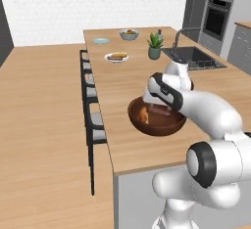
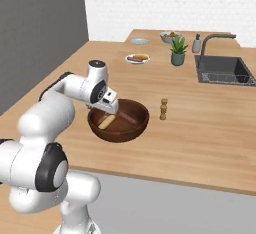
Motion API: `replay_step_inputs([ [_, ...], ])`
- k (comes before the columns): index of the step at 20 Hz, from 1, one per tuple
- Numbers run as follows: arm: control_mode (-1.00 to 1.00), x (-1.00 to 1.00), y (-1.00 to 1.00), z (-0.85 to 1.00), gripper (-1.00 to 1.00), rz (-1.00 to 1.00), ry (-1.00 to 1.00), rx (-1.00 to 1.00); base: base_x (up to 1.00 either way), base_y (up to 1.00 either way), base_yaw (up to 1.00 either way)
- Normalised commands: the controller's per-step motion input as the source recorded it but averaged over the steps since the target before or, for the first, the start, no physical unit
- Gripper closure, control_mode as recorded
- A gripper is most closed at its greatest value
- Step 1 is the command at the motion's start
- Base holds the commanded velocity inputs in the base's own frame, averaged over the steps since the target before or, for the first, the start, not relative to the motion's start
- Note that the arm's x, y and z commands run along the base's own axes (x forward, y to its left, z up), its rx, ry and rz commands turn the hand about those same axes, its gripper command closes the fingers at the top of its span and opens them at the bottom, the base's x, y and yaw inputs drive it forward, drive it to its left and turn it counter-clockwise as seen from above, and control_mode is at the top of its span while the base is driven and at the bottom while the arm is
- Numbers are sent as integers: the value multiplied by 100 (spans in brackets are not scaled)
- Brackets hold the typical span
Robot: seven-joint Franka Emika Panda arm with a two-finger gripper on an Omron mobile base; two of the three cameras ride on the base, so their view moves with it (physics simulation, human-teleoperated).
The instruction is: Place one bun and one sausage from the bowl on each plate.
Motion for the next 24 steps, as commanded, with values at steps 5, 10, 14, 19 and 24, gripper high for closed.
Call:
replay_step_inputs([
  [5, -100, 52, 9, -76, -100, -12, 0, 8, 0, 0, 0],
  [10, -100, 41, 1, -44, -100, -8, 0, 6, 0, 0, 0],
  [14, -100, 44, 3, -34, -100, -3, 1, 1, 0, 0, 0],
  [19, -100, 40, 8, -34, -100, -1, 3, 1, 0, 0, 0],
  [24, -100, 39, 0, -25, -100, 0, 2, 3, 0, 0, 0],
])
